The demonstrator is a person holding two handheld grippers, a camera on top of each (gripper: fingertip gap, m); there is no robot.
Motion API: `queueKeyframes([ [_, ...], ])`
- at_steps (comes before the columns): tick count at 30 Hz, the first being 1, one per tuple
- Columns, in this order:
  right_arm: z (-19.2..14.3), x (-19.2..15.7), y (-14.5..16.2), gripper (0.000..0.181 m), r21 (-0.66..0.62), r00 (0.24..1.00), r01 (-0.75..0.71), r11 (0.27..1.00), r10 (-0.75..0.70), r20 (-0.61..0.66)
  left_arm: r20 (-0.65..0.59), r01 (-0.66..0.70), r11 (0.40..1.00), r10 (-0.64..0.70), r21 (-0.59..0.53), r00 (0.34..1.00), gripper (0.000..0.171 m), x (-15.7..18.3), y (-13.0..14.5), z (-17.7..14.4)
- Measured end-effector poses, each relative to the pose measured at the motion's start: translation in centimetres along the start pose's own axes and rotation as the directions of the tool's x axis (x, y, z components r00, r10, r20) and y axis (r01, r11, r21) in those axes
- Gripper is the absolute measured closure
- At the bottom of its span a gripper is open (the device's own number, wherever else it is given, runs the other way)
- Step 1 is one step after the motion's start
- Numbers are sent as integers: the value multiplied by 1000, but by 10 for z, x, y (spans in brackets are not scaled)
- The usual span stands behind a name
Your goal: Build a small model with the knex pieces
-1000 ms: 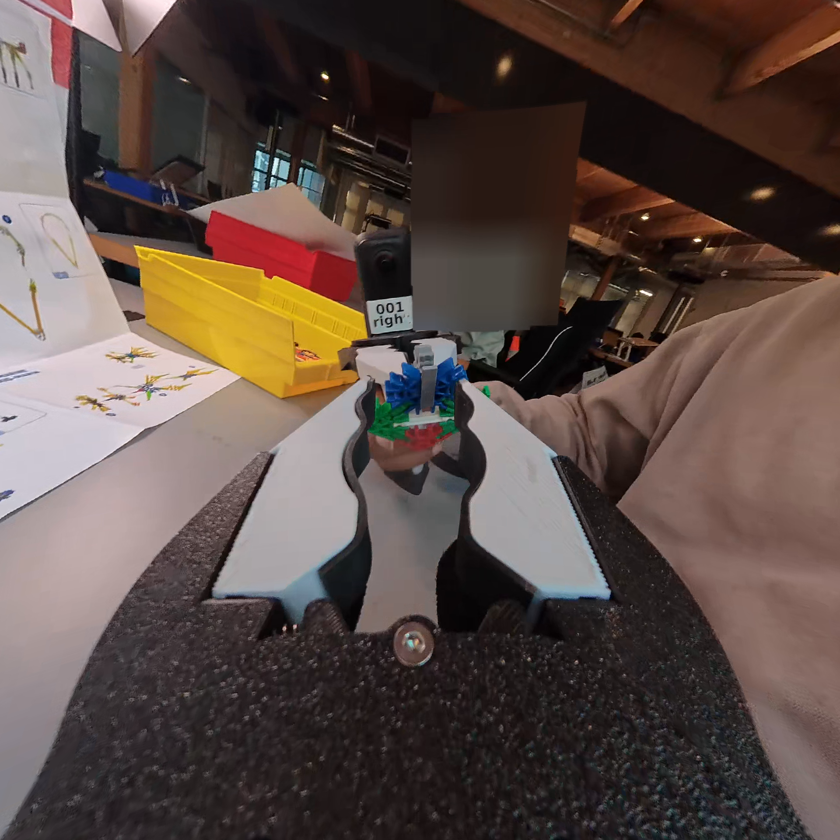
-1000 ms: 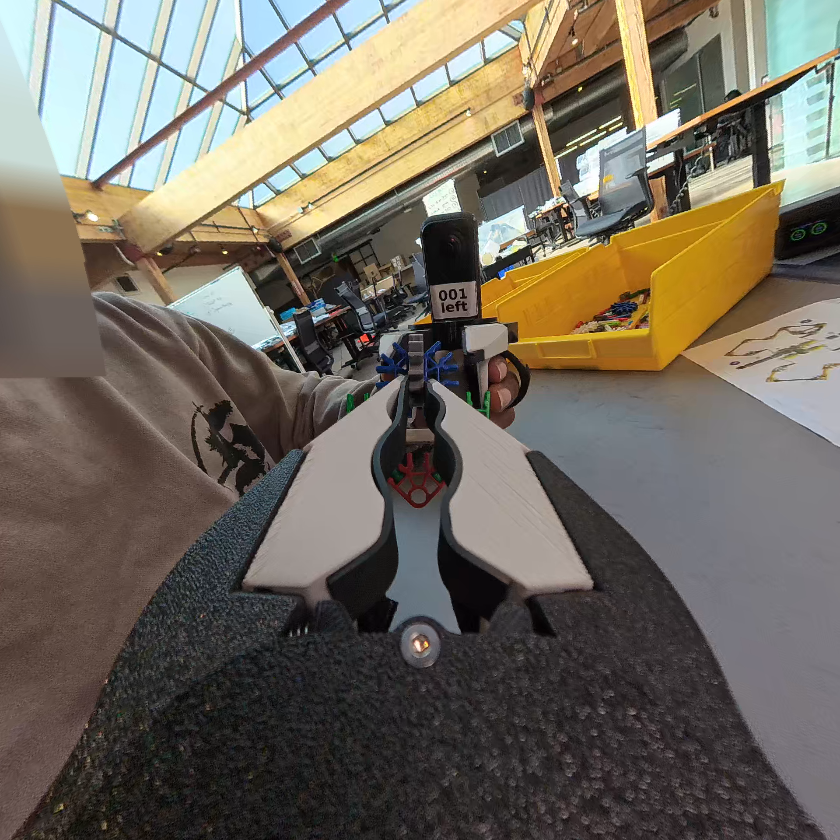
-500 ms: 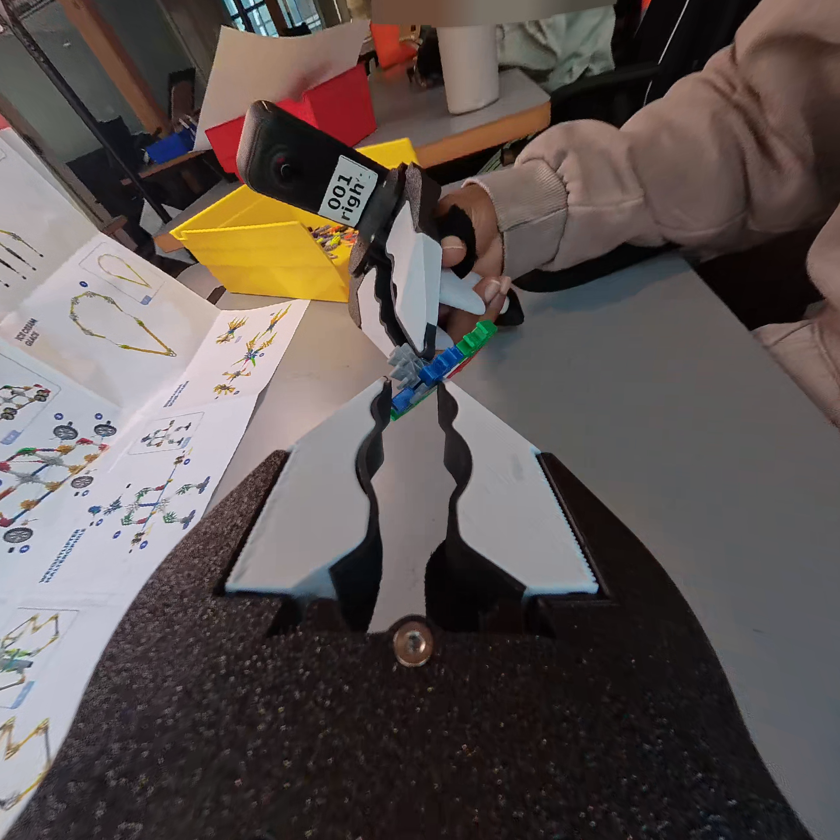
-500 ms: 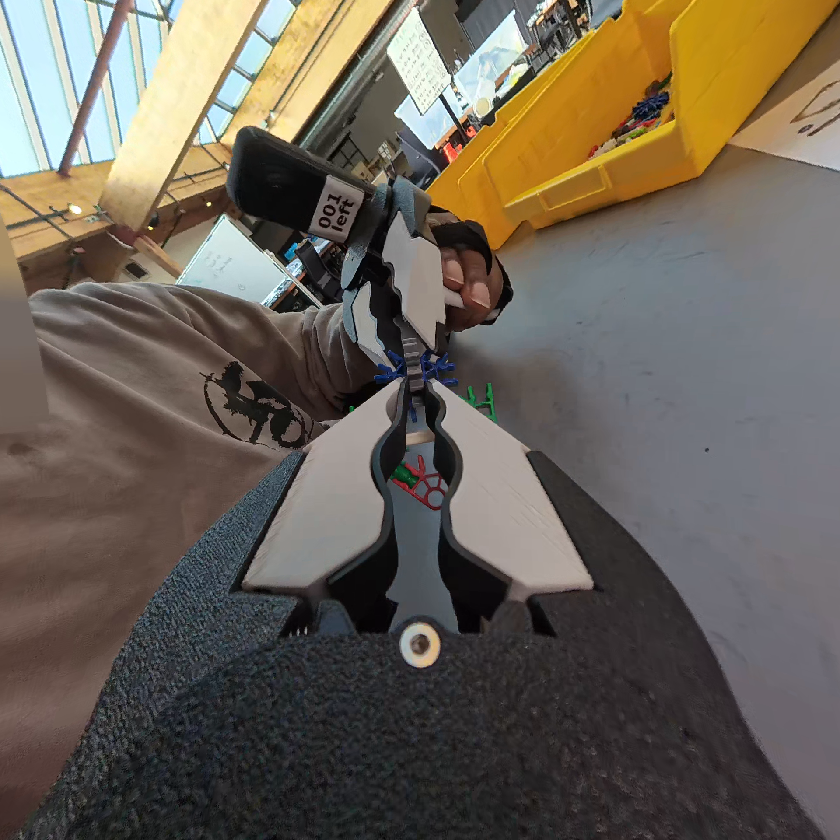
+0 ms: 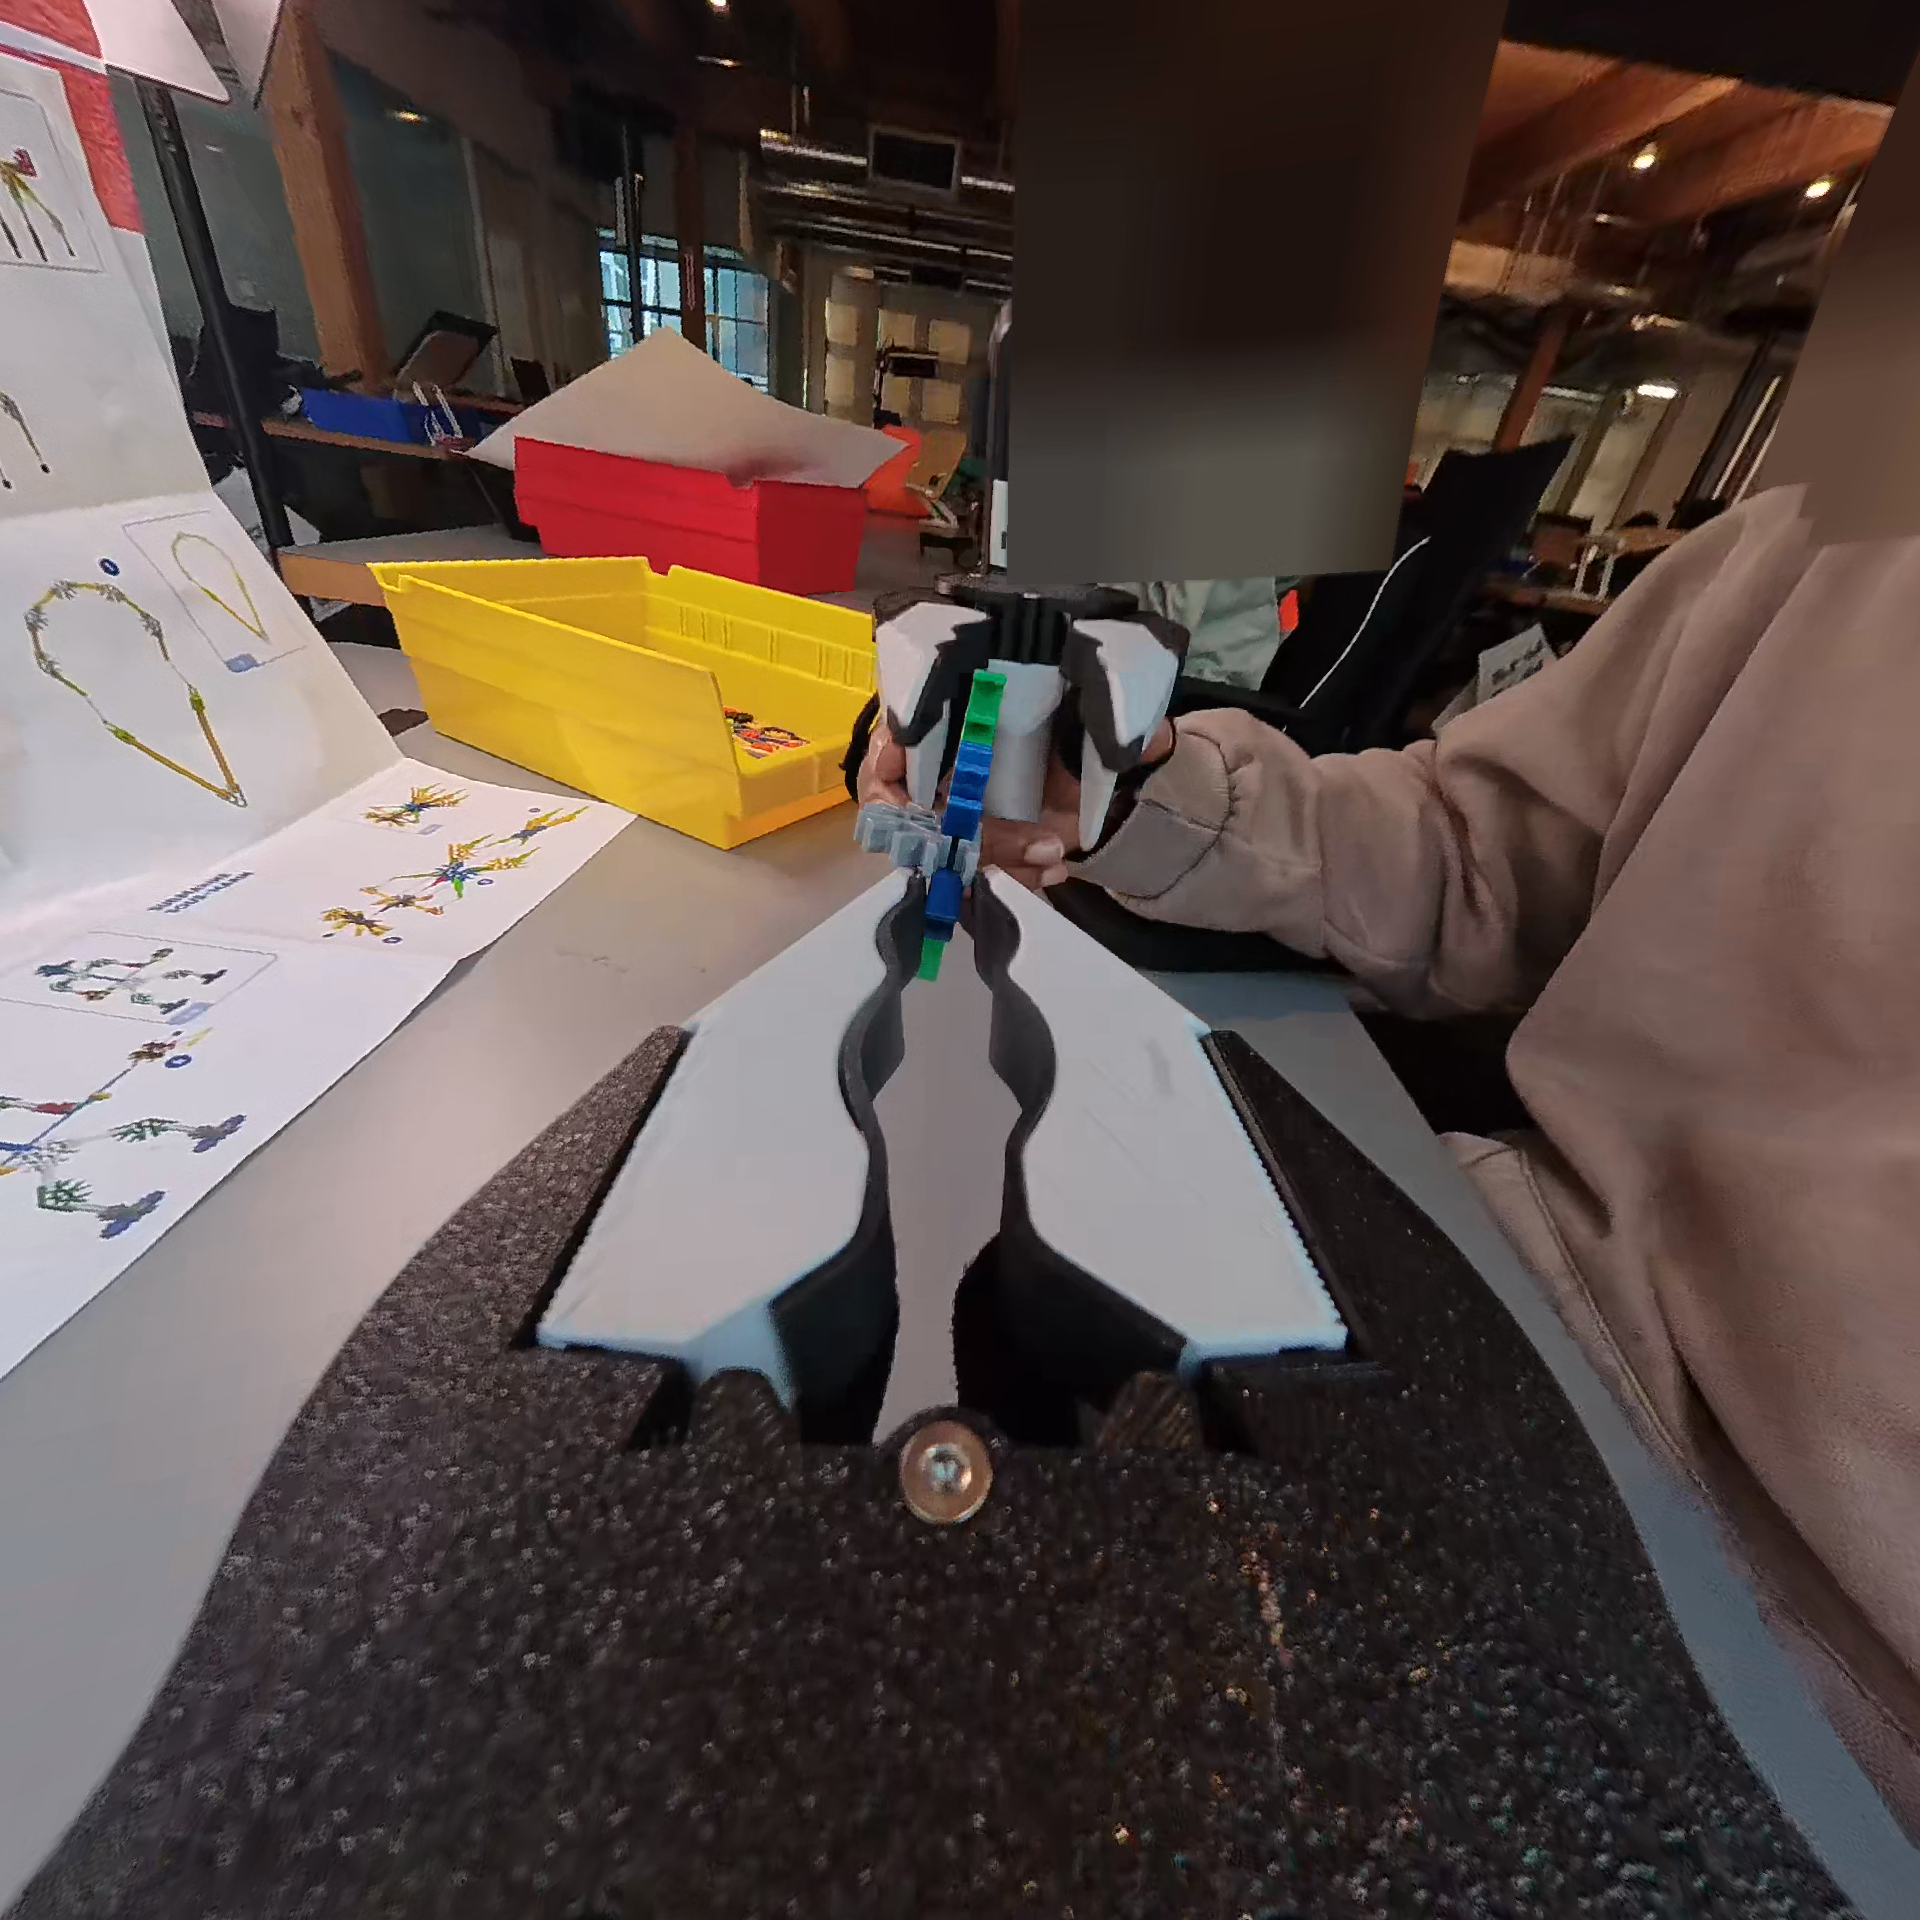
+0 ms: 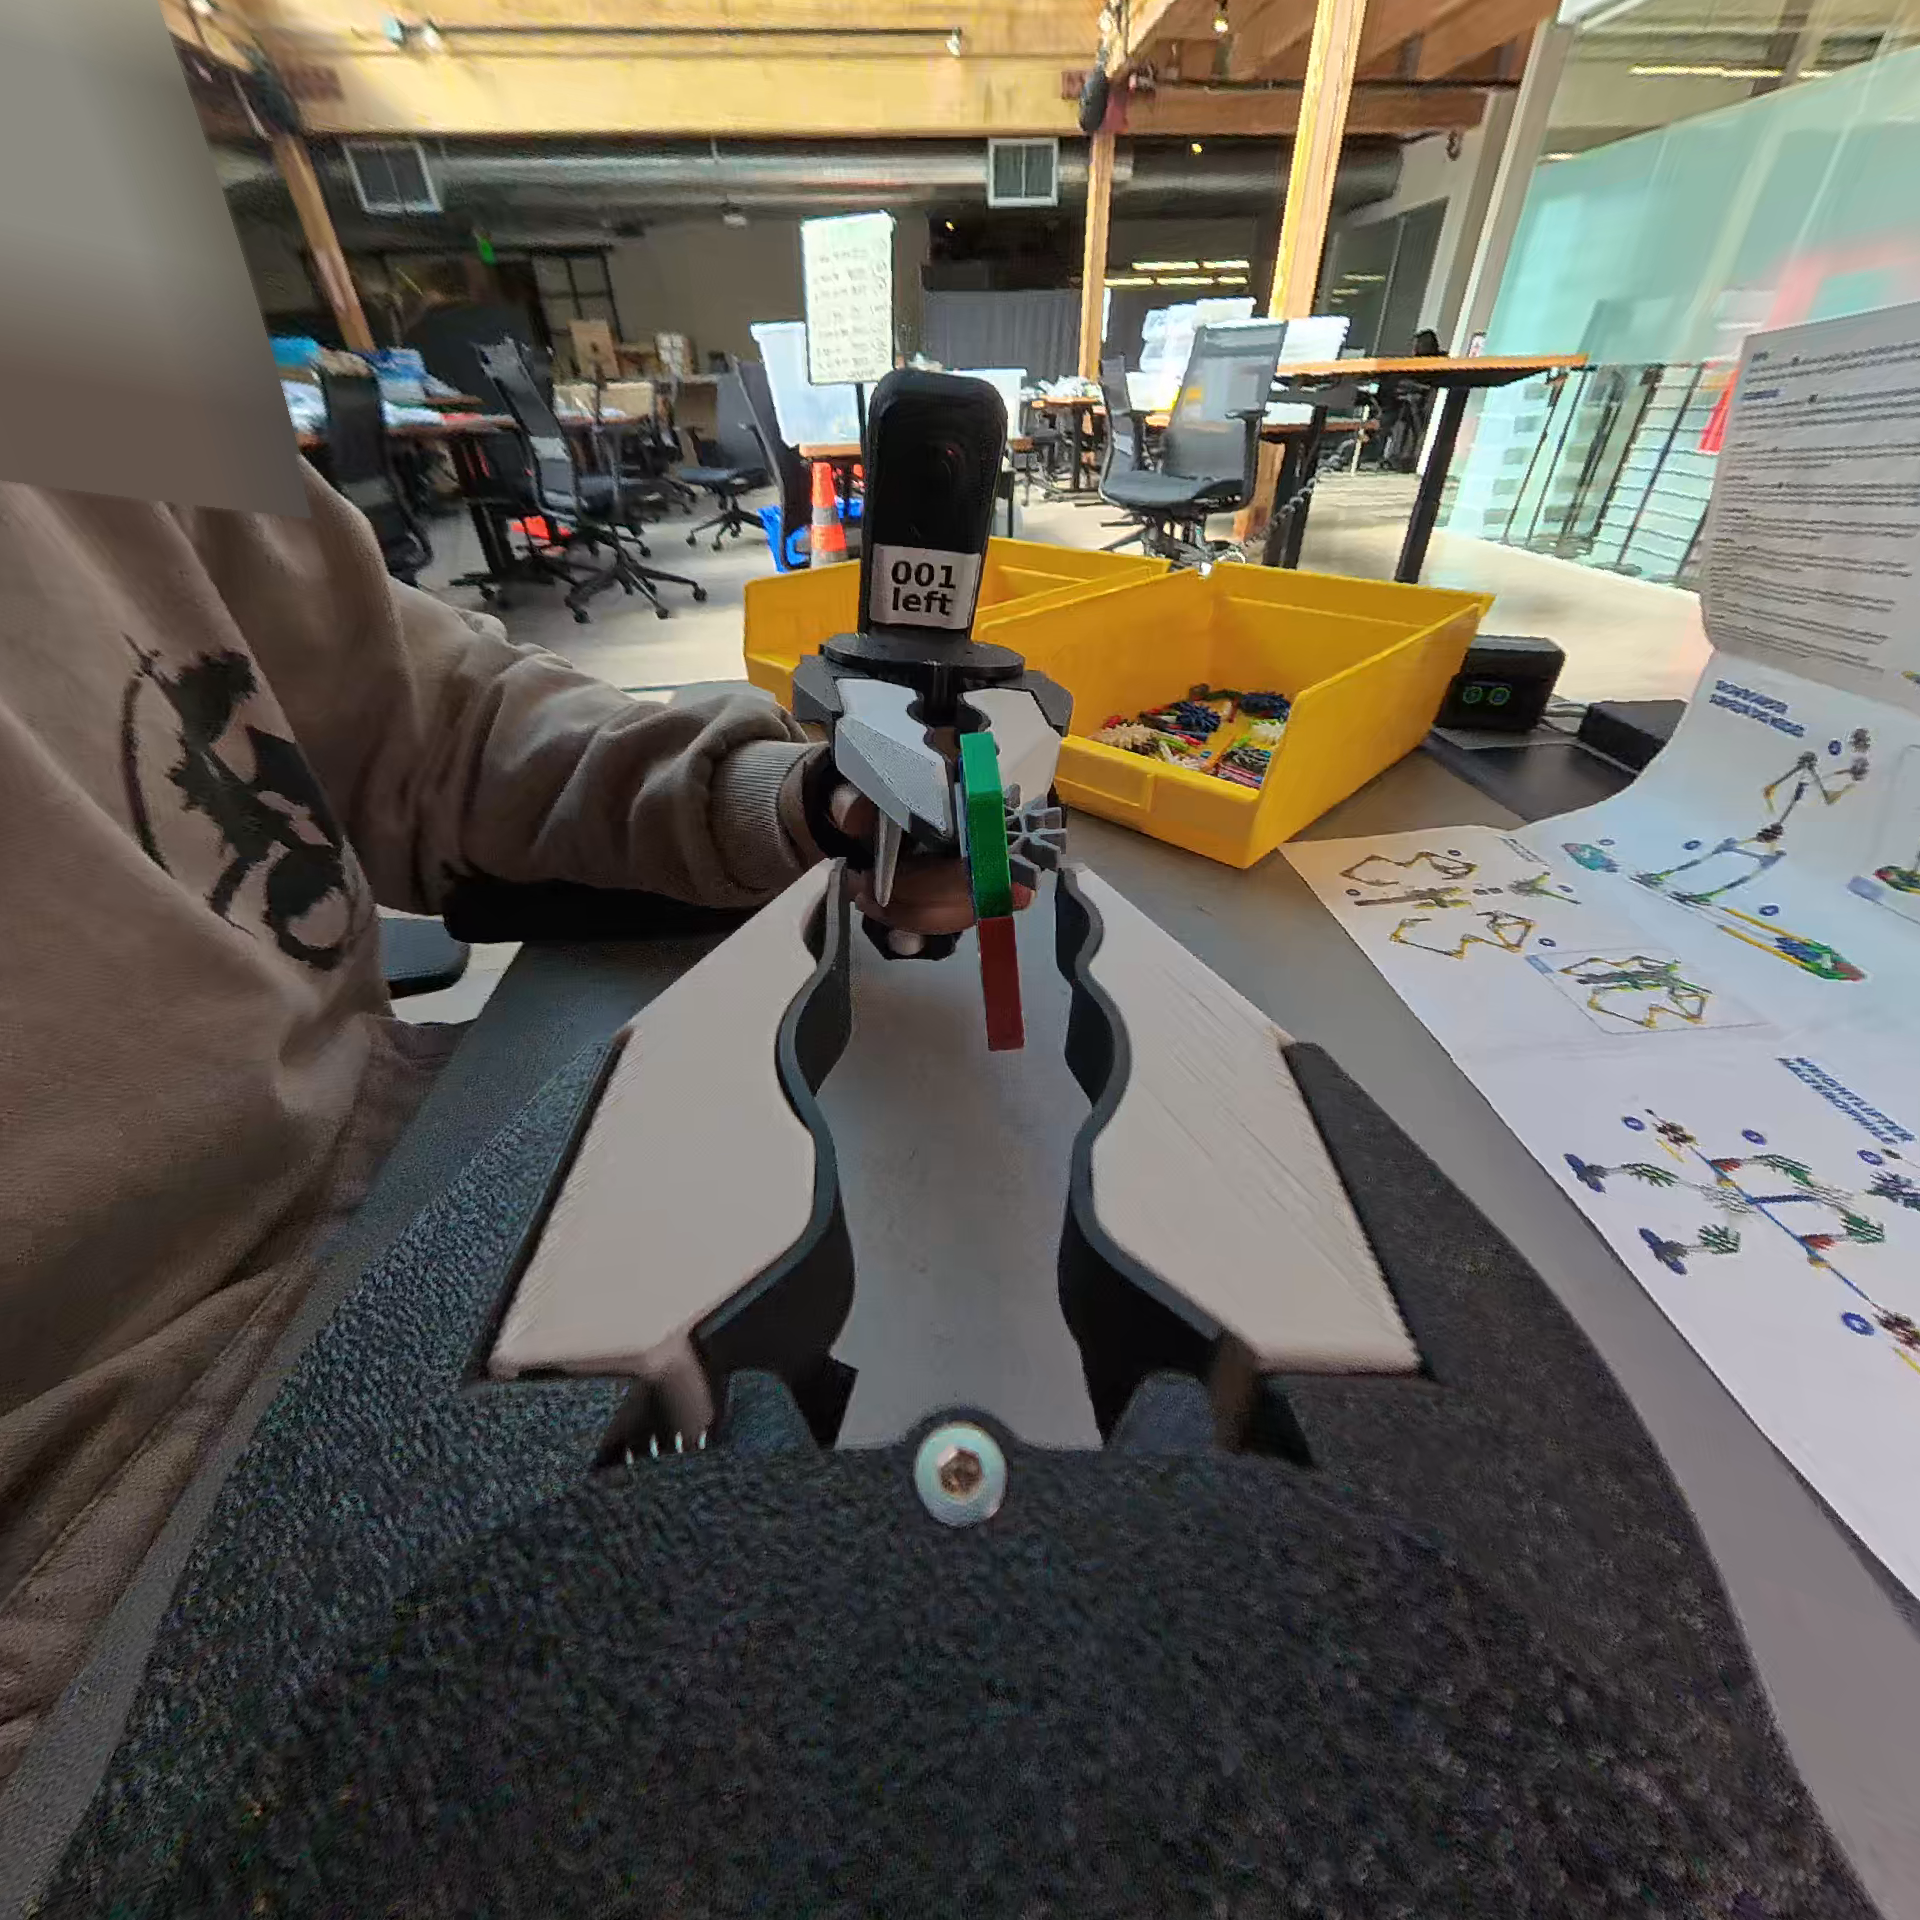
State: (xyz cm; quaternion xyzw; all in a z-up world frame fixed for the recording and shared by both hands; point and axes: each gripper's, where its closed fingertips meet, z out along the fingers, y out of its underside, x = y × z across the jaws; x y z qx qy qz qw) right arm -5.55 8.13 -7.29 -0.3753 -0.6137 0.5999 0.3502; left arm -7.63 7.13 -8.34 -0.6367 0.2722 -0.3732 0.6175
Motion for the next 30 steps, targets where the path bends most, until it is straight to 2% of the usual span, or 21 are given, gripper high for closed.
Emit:
queueKeyframes([
  [3,10,7,8,169,-22,998,-18,1000,17,-59,-16,32,999,-32,16,999,165,2,0,3],
  [5,11,7,11,176,-20,998,-27,999,26,-51,-11,52,998,-52,26,999,165,1,0,3],
  [9,11,6,15,177,-28,997,-74,997,74,-23,-1,54,999,-54,3,999,163,-2,3,3],
  [11,11,5,19,177,-51,996,-83,995,82,-17,6,65,998,-65,-9,998,141,-4,4,2],
  [13,13,3,23,177,-69,996,-85,994,84,-8,-16,86,995,-87,-42,996,133,-2,8,2],
  [16,17,-2,30,177,-97,994,-101,990,104,25,-17,75,992,-77,-105,997,136,1,18,6],
  [18,19,-5,34,177,-113,993,-102,988,107,40,-13,55,990,-57,-126,998,148,2,21,7],
  [24,22,-8,33,177,-113,991,-110,988,118,65,-28,-28,975,23,-220,999,149,3,24,2],
  [30,22,-9,30,178,-120,990,-87,989,99,97,-44,-72,966,63,-249,997,148,5,21,-1],
])
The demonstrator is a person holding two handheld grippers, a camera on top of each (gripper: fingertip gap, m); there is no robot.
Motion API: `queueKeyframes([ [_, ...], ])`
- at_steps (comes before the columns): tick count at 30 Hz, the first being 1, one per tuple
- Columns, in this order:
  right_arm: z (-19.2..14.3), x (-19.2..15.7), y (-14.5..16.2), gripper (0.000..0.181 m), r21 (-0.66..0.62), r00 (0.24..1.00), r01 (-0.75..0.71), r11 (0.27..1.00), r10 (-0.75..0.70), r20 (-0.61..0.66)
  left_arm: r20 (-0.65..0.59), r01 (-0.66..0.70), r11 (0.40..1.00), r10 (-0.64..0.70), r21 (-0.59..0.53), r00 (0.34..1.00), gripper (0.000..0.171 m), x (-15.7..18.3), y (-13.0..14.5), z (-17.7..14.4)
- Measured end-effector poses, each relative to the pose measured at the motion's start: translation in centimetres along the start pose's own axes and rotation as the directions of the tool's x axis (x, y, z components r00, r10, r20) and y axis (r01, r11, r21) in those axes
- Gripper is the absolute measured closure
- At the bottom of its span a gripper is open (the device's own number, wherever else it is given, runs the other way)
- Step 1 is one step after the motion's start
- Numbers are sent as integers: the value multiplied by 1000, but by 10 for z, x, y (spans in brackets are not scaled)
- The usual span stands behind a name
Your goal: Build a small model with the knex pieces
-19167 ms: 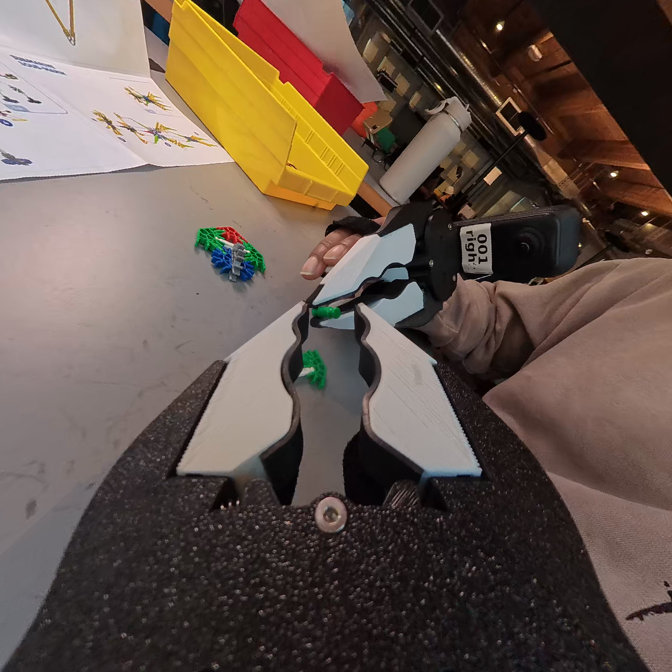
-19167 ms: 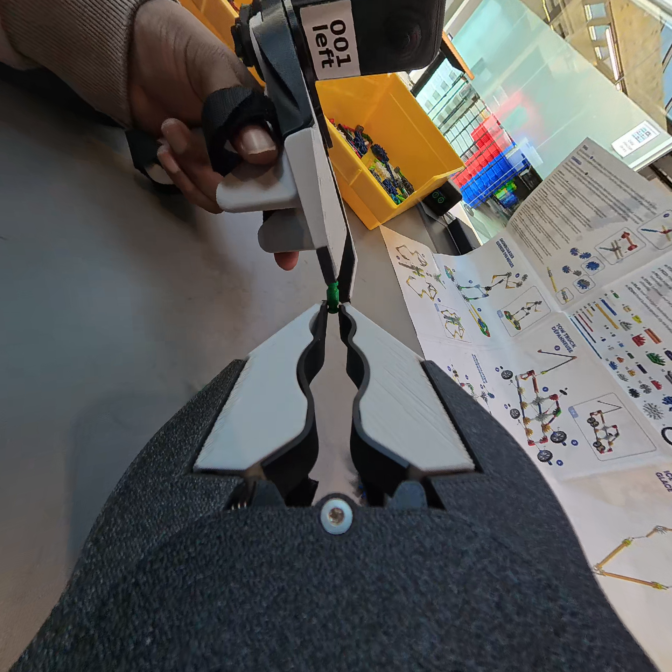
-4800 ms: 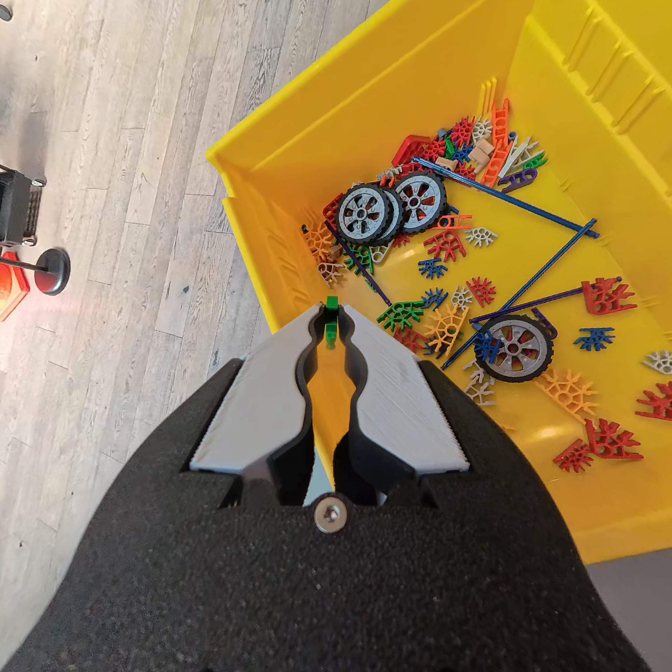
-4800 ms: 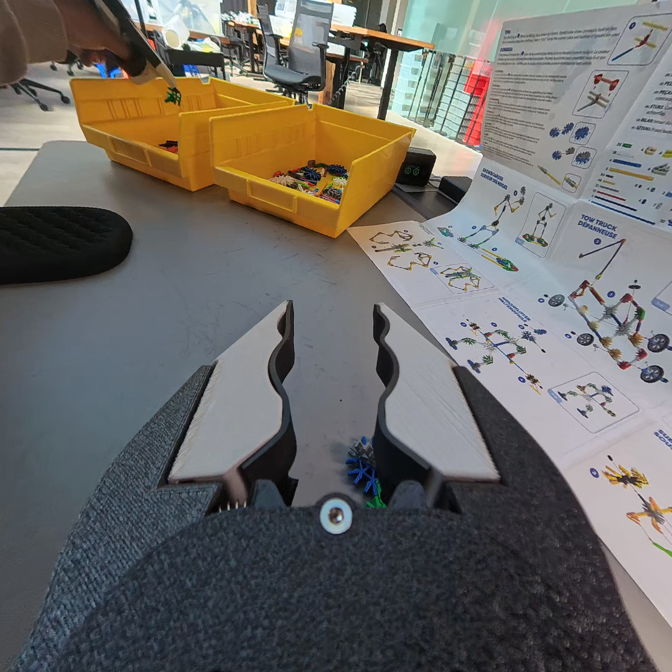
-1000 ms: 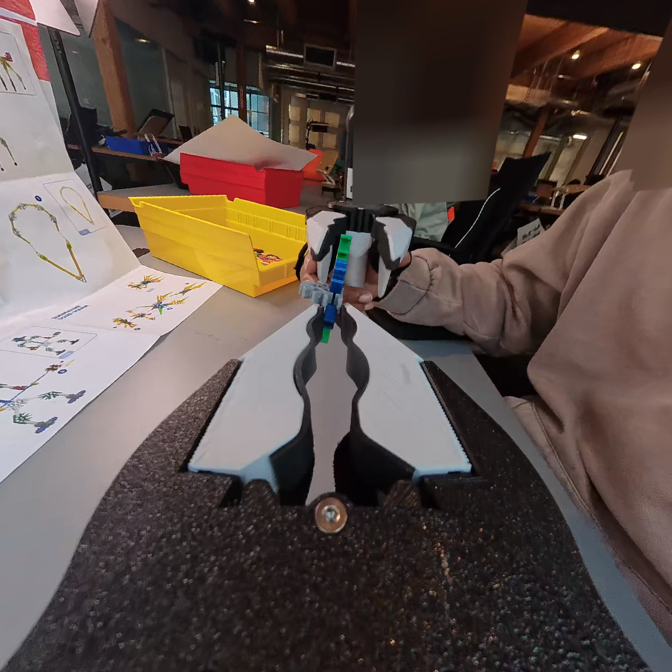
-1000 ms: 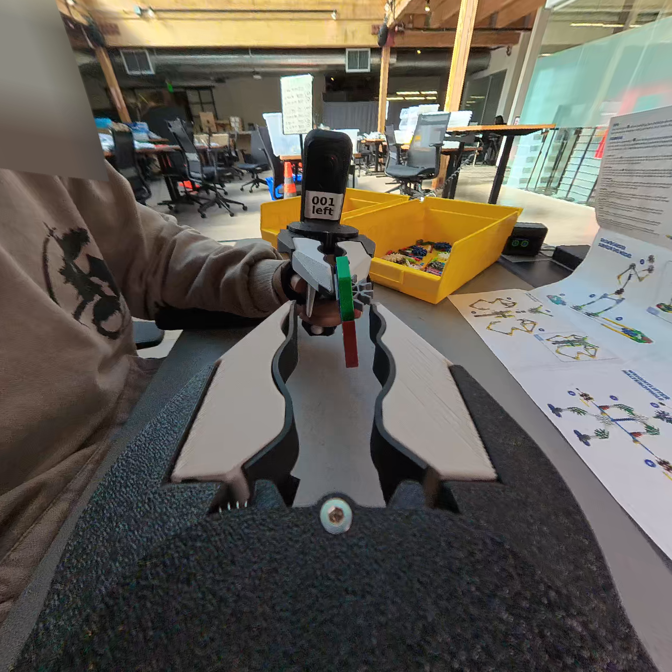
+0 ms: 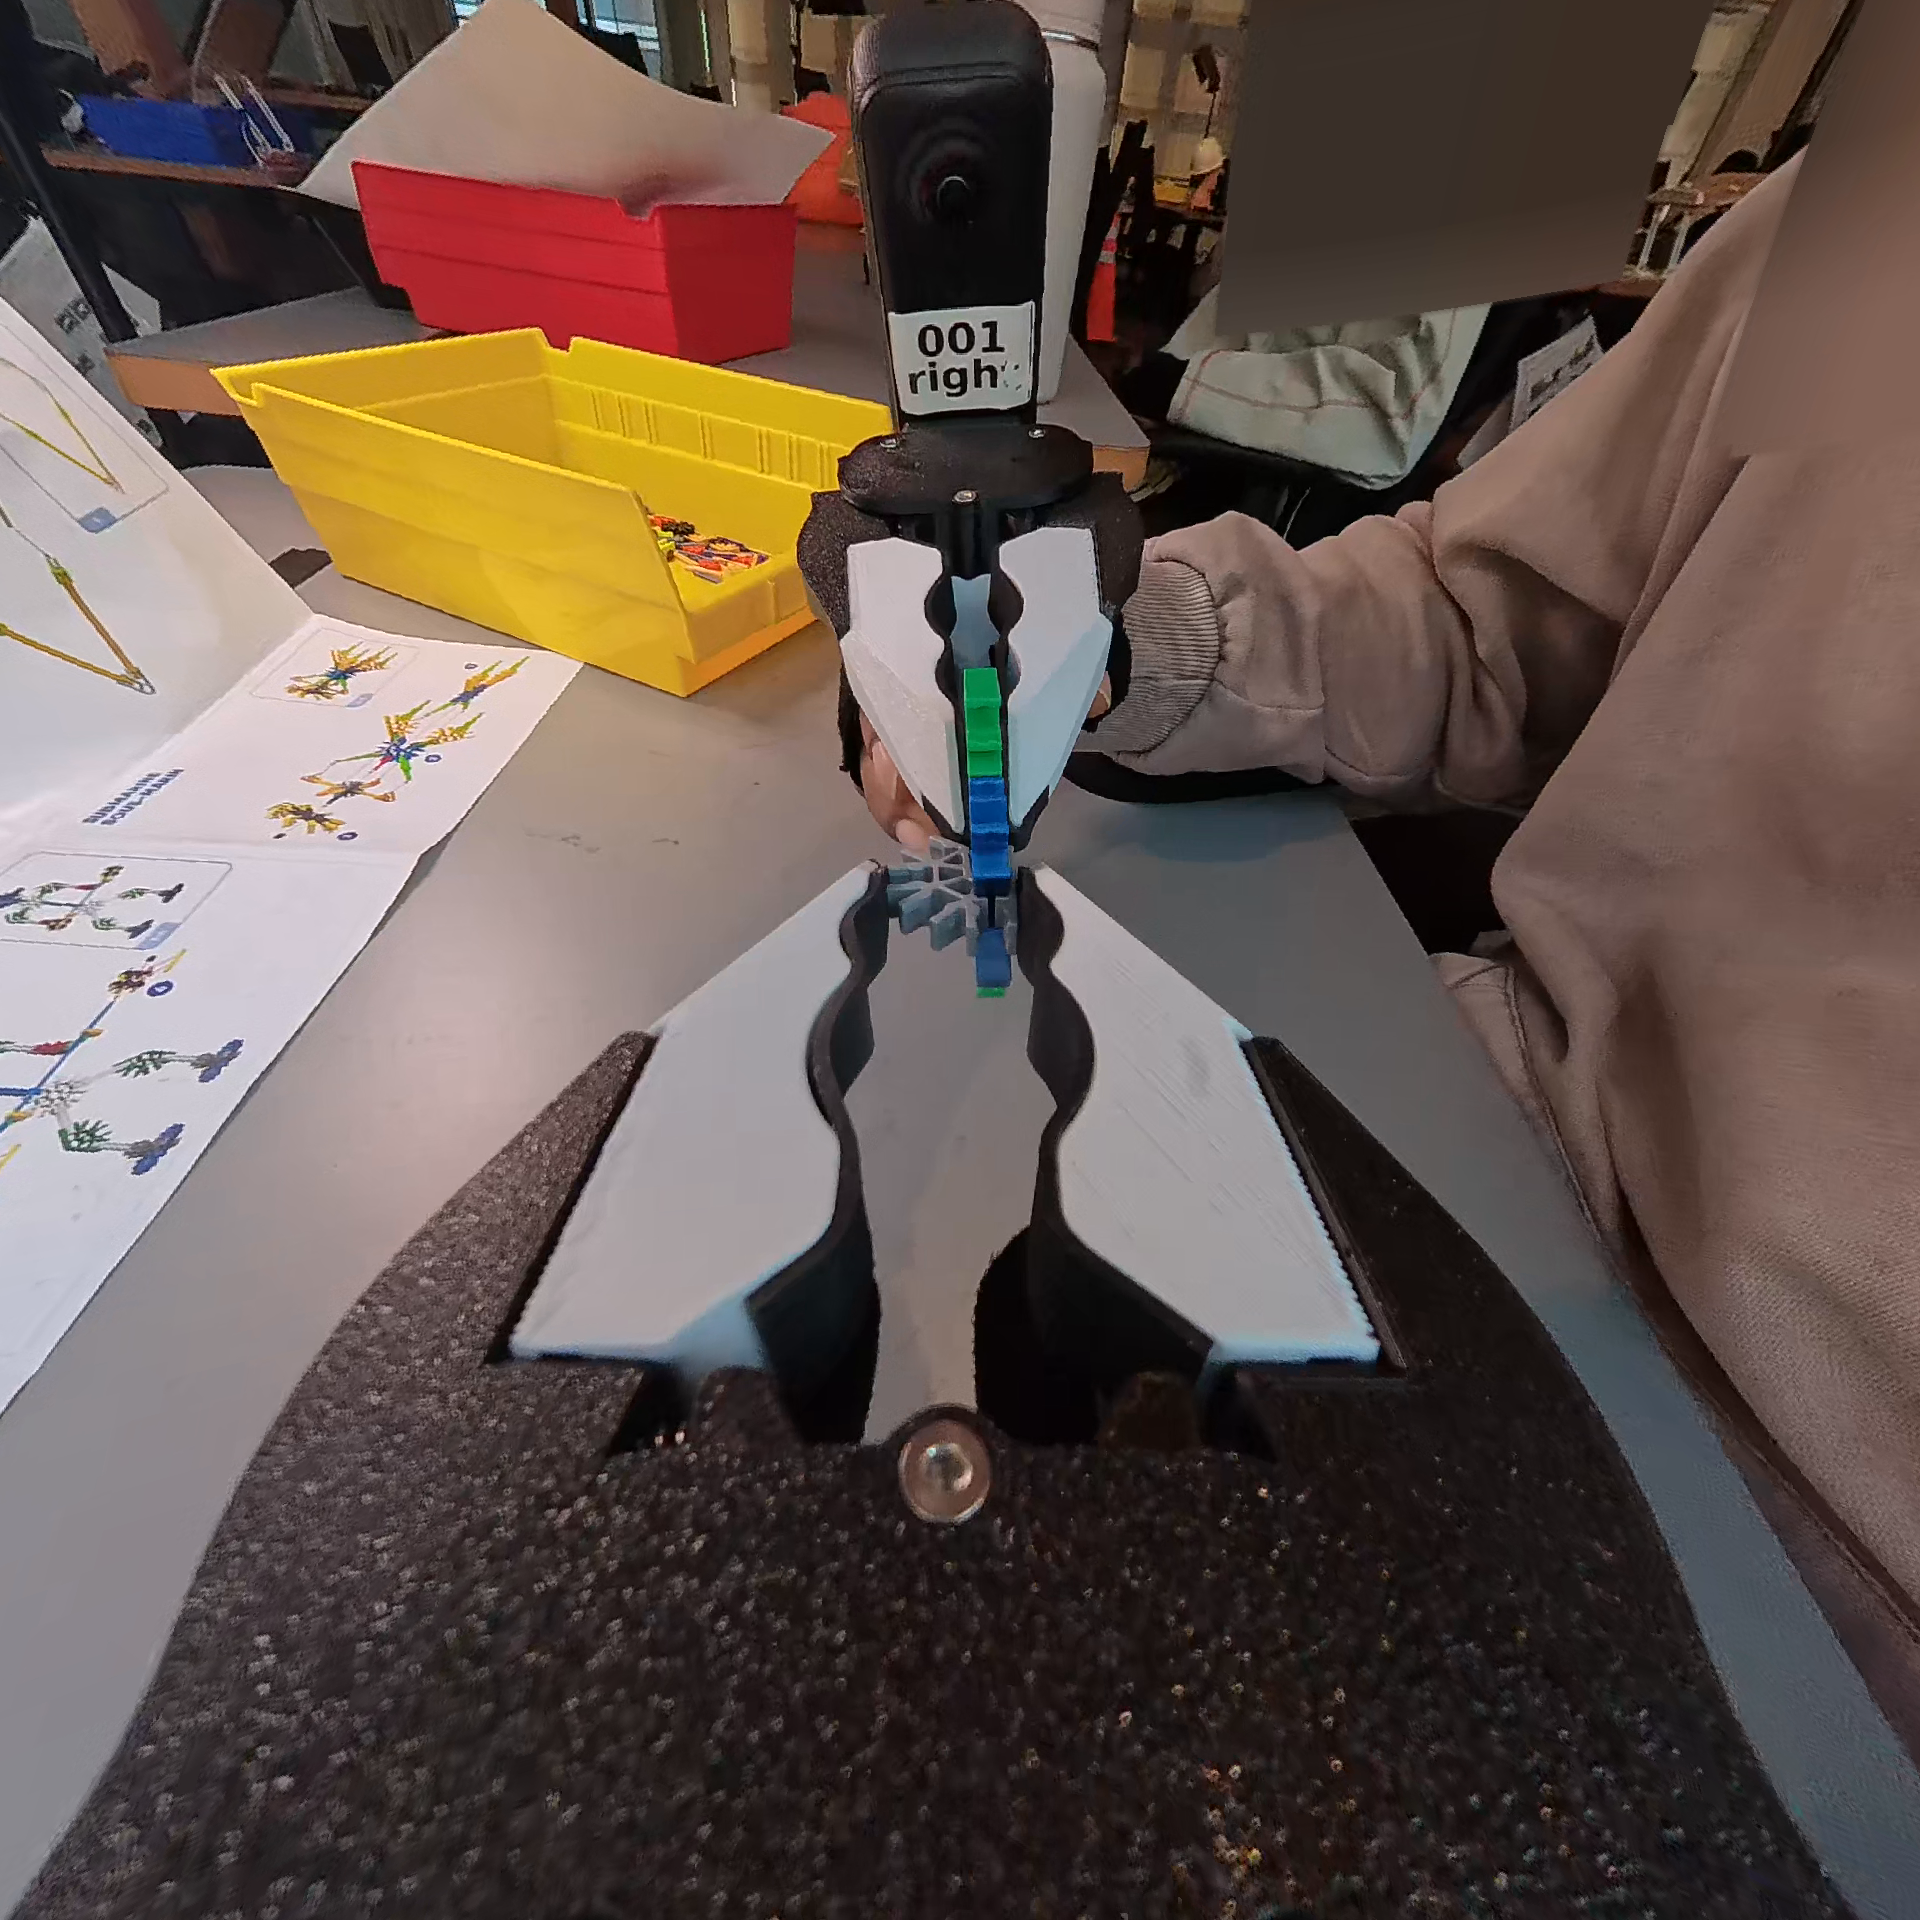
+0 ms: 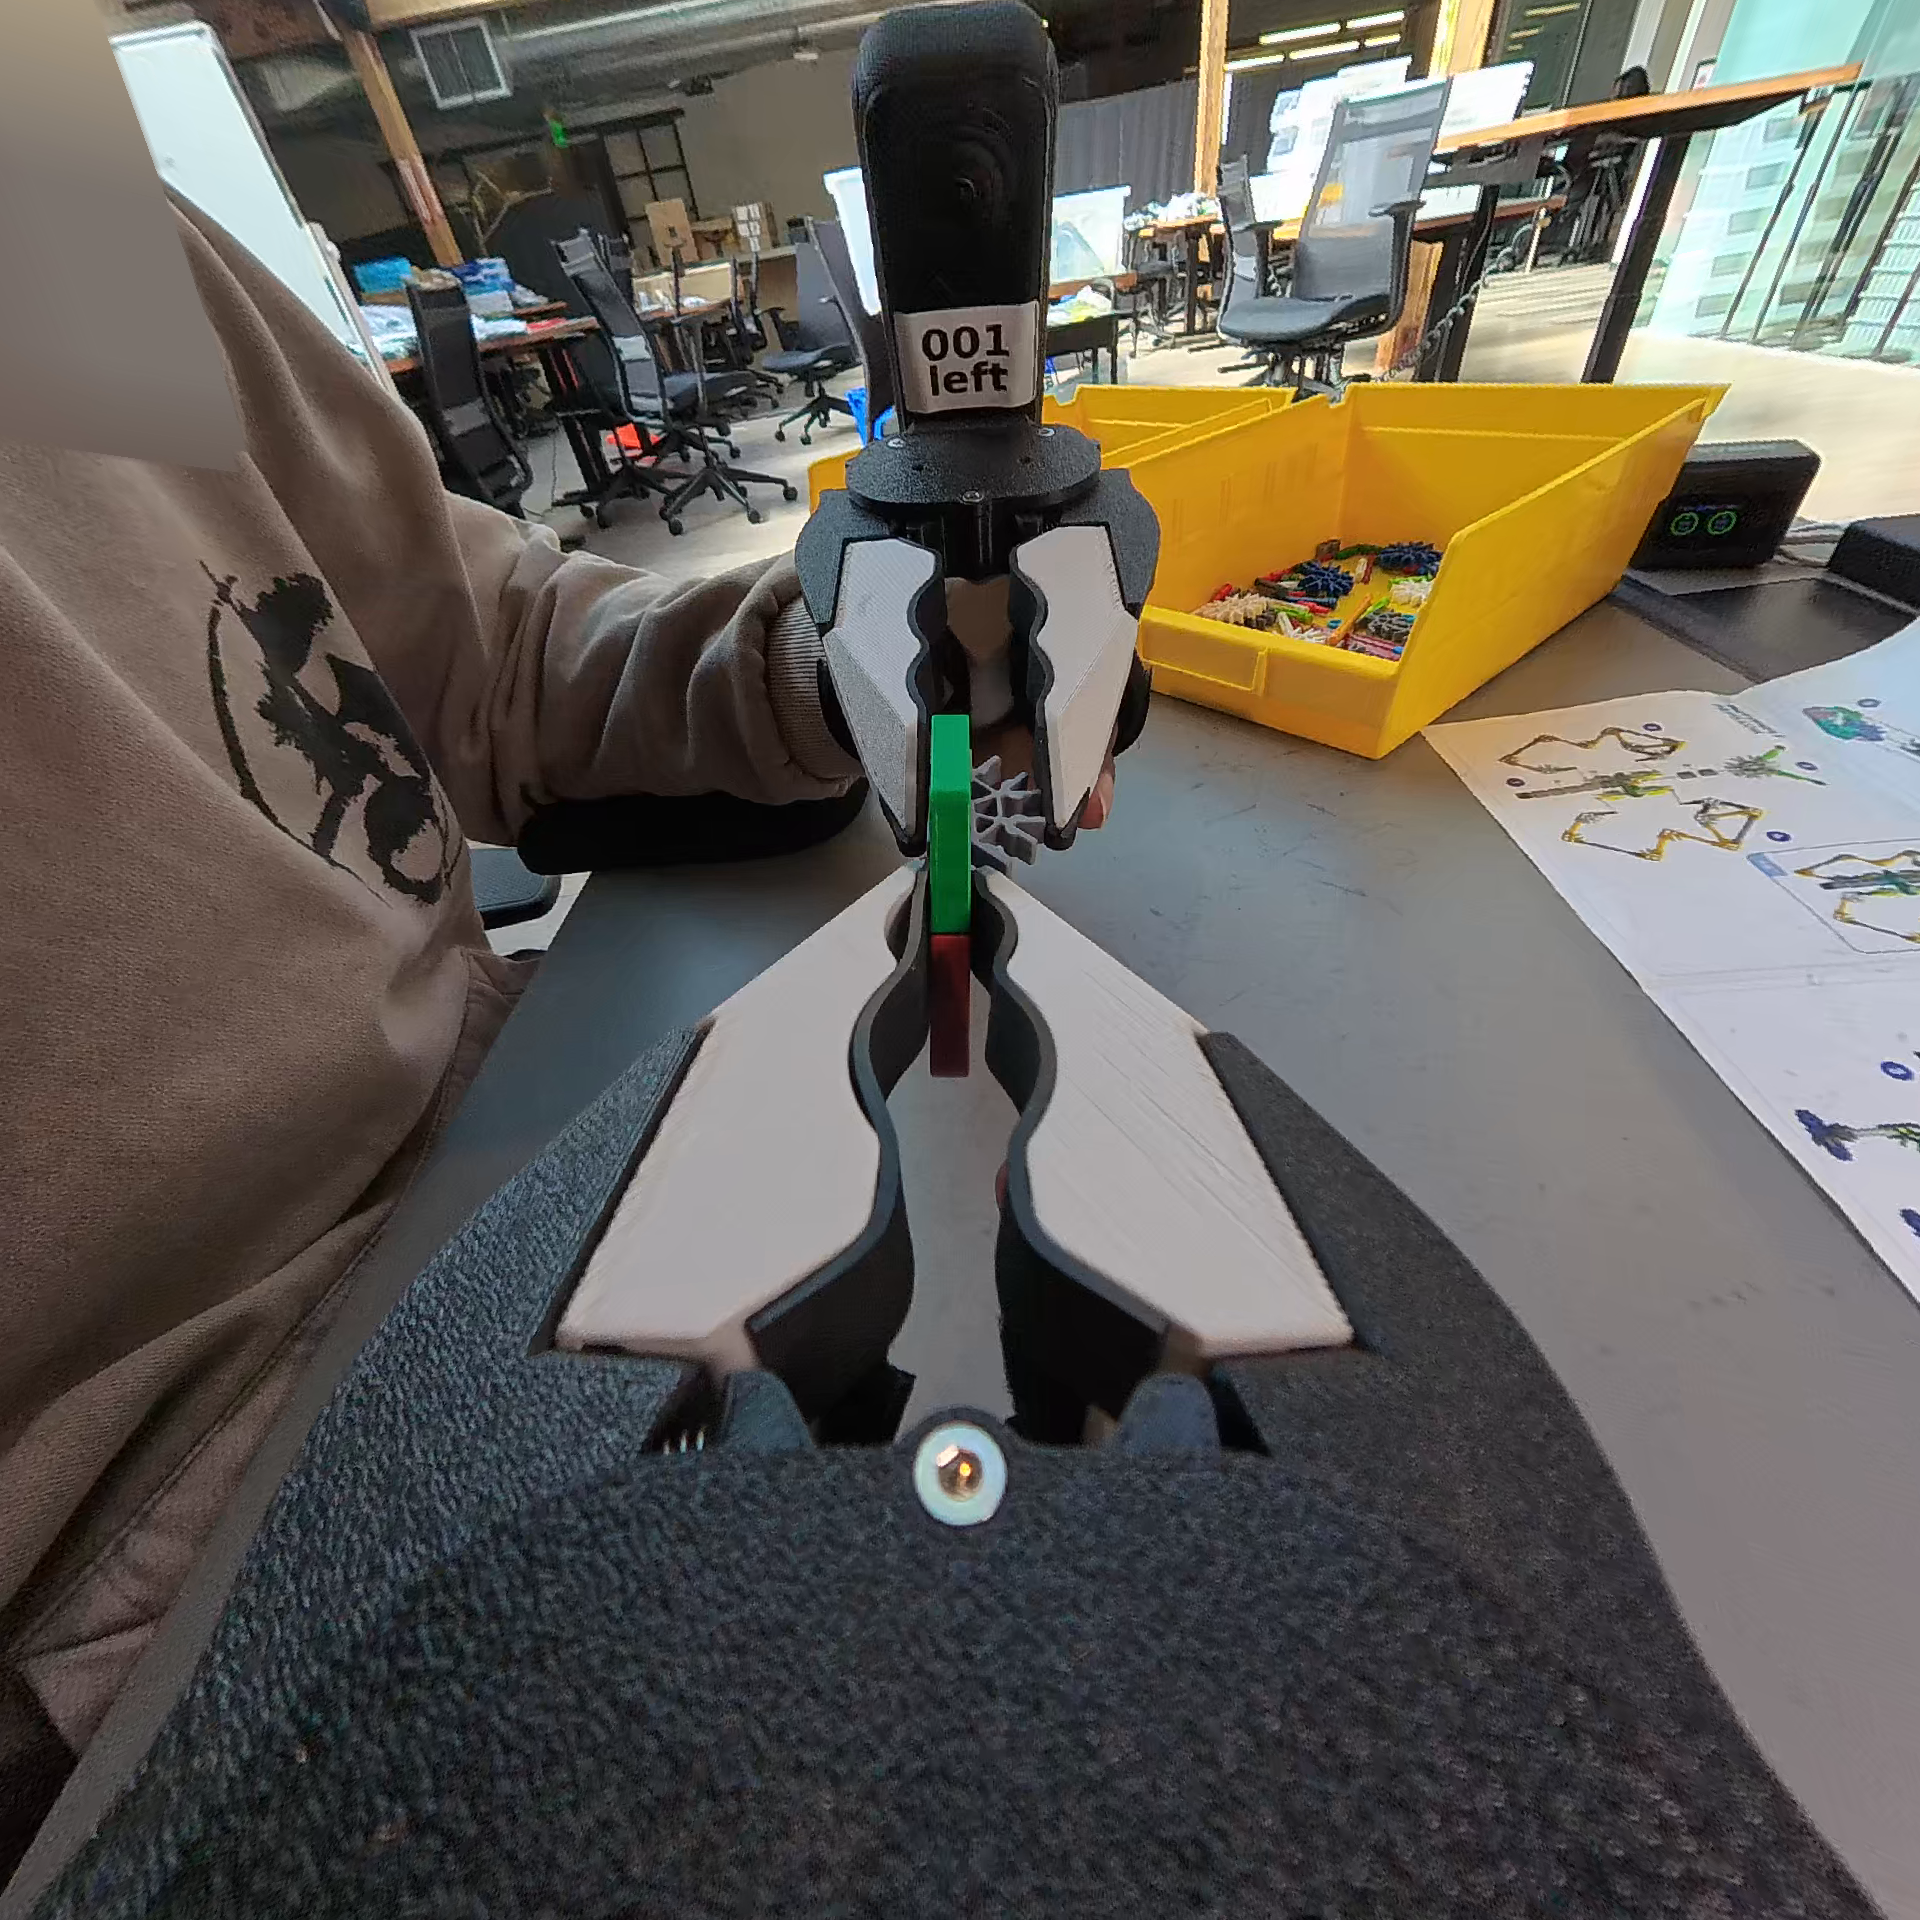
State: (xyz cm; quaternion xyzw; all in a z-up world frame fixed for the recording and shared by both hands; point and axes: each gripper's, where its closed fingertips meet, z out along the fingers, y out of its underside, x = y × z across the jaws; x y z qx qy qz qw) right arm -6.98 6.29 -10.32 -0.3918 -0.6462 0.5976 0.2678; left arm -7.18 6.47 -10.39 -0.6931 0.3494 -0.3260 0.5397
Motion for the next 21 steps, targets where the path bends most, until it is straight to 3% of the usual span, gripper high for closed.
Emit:
queueKeyframes([
  [2,-3,1,1,178,-11,1000,4,1000,-4,4,5,-4,1000,4,-8,1000,148,-2,0,-2],
  [5,-77,36,-30,179,188,988,-25,982,53,-147,149,52,991,-70,121,986,149,-42,-13,-60],
  [6,-87,44,-30,179,167,979,10,986,25,-203,143,64,986,-87,157,986,149,-46,-18,-74],
  [10,-45,35,-16,177,92,991,17,996,-5,-136,93,52,989,-65,135,994,149,-37,-12,-45],
  [14,-40,49,3,177,21,977,37,999,-31,-209,119,17,995,-28,97,993,148,-36,6,-33],
  [17,-44,67,30,177,-147,930,113,983,-156,-334,170,-51,996,37,78,985,148,-38,8,-32],
  [21,-40,79,54,176,-352,857,211,912,-346,-383,233,-125,992,116,24,965,148,-44,15,-30],
])
